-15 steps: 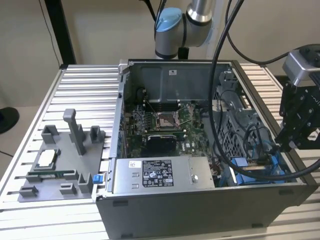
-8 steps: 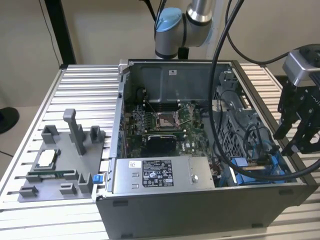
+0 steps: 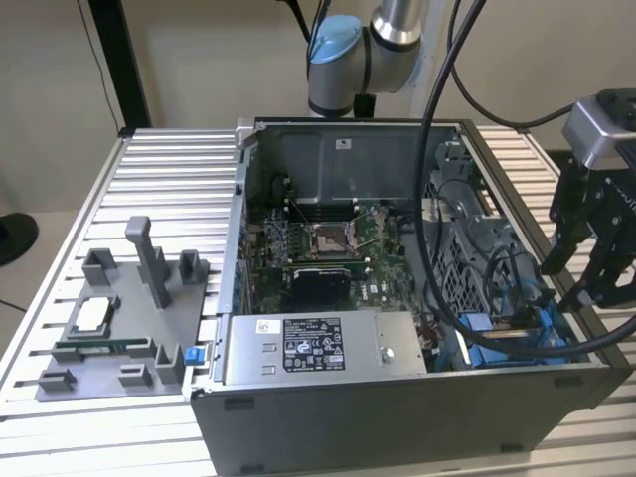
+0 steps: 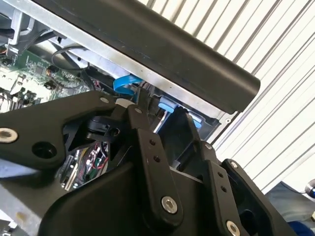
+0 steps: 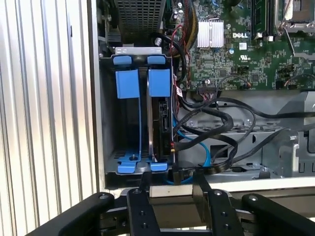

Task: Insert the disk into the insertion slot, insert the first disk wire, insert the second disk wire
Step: 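Insert the second disk wire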

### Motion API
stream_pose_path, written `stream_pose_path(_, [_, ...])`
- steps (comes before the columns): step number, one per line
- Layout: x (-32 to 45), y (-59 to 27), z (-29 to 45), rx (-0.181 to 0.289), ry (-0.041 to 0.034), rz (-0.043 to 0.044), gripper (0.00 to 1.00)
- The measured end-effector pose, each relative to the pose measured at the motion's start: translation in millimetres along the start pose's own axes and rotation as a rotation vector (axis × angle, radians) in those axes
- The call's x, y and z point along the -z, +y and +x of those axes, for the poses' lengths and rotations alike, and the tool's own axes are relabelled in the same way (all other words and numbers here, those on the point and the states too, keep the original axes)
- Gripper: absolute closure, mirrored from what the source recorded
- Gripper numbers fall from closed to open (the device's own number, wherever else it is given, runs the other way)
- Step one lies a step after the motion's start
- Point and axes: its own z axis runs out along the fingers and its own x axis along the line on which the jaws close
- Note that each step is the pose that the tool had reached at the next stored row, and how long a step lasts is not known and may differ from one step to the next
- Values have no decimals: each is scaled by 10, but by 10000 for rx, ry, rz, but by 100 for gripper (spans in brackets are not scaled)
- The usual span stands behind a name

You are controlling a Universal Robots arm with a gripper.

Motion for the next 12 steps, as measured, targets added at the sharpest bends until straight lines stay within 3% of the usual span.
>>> stream_pose_path(3, [-1, -44, -2, -46, 30, -544, 0])
stream_pose_path(5, [-8, -113, -6, -67, 46, -790, 0])
stream_pose_path(8, [-29, -212, -1, -78, 55, -942, 0])
stream_pose_path(10, [-44, -217, 16, -85, 53, -1007, 0])
stream_pose_path(12, [-49, -218, 22, -115, 44, -1148, 0])
